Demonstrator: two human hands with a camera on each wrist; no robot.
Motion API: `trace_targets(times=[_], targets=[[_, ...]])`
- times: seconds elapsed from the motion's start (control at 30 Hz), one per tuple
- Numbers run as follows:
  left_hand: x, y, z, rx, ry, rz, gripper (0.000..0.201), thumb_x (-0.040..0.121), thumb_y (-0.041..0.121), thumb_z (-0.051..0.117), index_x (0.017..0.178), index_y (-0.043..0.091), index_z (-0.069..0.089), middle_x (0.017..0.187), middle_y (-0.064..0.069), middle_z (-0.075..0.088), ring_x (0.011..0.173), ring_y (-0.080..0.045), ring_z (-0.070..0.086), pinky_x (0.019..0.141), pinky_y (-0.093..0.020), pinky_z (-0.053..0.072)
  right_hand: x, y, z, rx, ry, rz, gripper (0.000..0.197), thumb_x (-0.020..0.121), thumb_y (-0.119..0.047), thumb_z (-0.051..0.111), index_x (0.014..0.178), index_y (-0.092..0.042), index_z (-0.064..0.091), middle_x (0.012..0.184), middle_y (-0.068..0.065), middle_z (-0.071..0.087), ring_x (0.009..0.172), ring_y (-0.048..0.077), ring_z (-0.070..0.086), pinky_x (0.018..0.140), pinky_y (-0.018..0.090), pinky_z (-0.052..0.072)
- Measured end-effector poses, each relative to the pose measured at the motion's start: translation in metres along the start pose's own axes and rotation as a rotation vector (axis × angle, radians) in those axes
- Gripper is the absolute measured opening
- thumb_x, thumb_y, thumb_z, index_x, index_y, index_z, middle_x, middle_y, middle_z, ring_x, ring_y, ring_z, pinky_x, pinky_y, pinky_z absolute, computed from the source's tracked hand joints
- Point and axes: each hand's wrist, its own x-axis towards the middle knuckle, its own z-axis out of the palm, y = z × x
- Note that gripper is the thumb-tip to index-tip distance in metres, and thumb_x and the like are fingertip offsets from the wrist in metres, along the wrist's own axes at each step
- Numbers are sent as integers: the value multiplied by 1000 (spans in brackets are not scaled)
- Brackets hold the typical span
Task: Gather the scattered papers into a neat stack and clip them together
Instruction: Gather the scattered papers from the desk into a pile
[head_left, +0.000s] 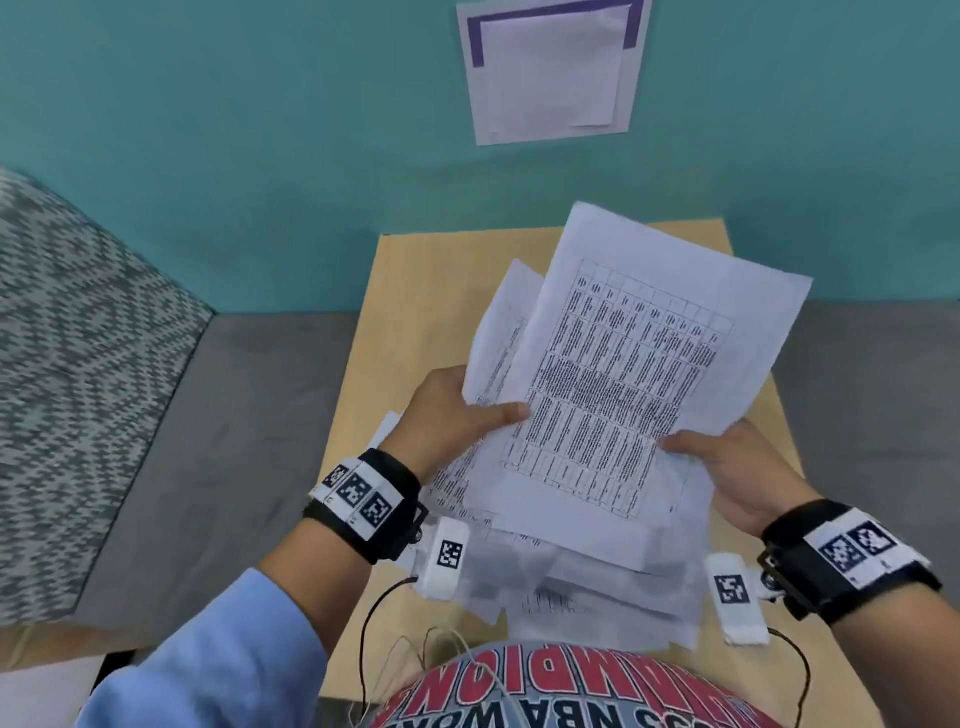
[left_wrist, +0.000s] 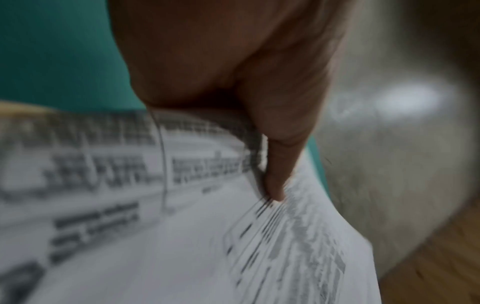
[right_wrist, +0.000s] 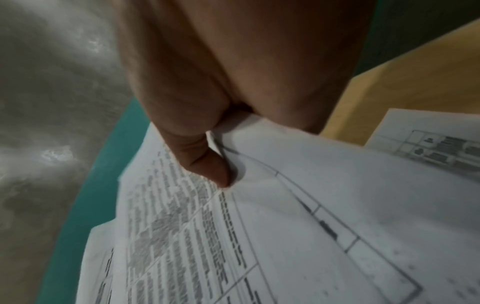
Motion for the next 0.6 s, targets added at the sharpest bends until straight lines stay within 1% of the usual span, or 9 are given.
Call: trace_targets(times=[0.07, 0.17, 0.2, 0.27, 0.33, 0.4, 0.47, 0.53, 0.6], targets=[[-2, -1, -2, -60, -55, -36, 47, 82, 26, 92, 126, 18, 76, 117, 4, 83, 111, -16, 79, 105, -47, 60, -2, -3, 1, 31, -65, 19, 46, 93, 11, 63, 135, -7, 66, 131, 16, 73, 118, 37, 70, 99, 55, 56], [-4, -3, -5, -162, -93, -56, 57, 78, 28, 95, 129, 16, 74, 123, 0, 82, 118, -21, 77, 111, -51, 55, -4, -7, 2, 88, -132, 3, 44, 92, 12, 61, 130, -10, 69, 132, 13, 73, 112, 32, 74, 90, 49, 62], [-6, -3, -5, -178, -110, -55, 56, 78, 27, 95, 128, 15, 74, 124, -2, 81, 119, -23, 76, 112, -53, 55, -4, -7, 4, 100, -155, -5, 46, 92, 9, 63, 133, -10, 67, 134, 12, 72, 116, 33, 73, 92, 50, 61], [-10, 1, -5, -180, -143, -28, 52, 79, 25, 91, 127, 13, 75, 123, -4, 82, 119, -25, 77, 110, -54, 55, -4, -5, 7, 115, -186, -14, 53, 91, -2, 69, 142, -11, 63, 141, 14, 69, 128, 35, 67, 106, 56, 52], [-15, 6, -4, -150, -172, 25, 50, 78, 26, 89, 124, 14, 77, 123, -3, 82, 118, -26, 77, 108, -52, 58, -3, 0, 12, 164, -173, -7, 57, 88, -10, 72, 144, -11, 61, 142, 14, 68, 131, 34, 64, 114, 58, 44], [-19, 13, -5, -114, -189, 93, 44, 80, 20, 89, 123, 13, 78, 122, -3, 82, 117, -26, 77, 106, -46, 59, -1, 5, 17, 209, -127, 7, 58, 86, -12, 75, 142, -6, 62, 140, 16, 69, 131, 34, 65, 117, 59, 42], [-19, 17, -9, -97, -188, 128, 41, 85, 9, 88, 124, 8, 77, 124, -6, 81, 118, -27, 77, 105, -41, 60, 2, 10, 21, 230, -110, 37, 56, 85, -14, 76, 139, -2, 64, 136, 18, 71, 129, 35, 66, 117, 59, 42], [-18, 20, -14, -100, -172, 126, 41, 85, 3, 86, 125, 5, 76, 123, -8, 81, 115, -25, 78, 101, -38, 61, 4, 12, 23, 249, -130, 74, 55, 85, -14, 76, 137, -2, 64, 135, 20, 71, 131, 36, 65, 118, 58, 41], [-14, 19, -19, -130, -108, 102, 45, 82, 4, 88, 125, 5, 75, 120, -7, 82, 108, -21, 79, 97, -40, 62, 4, 10, 25, 262, -157, 79, 56, 85, -13, 76, 138, -2, 64, 136, 21, 70, 132, 37, 64, 117, 57, 42]])
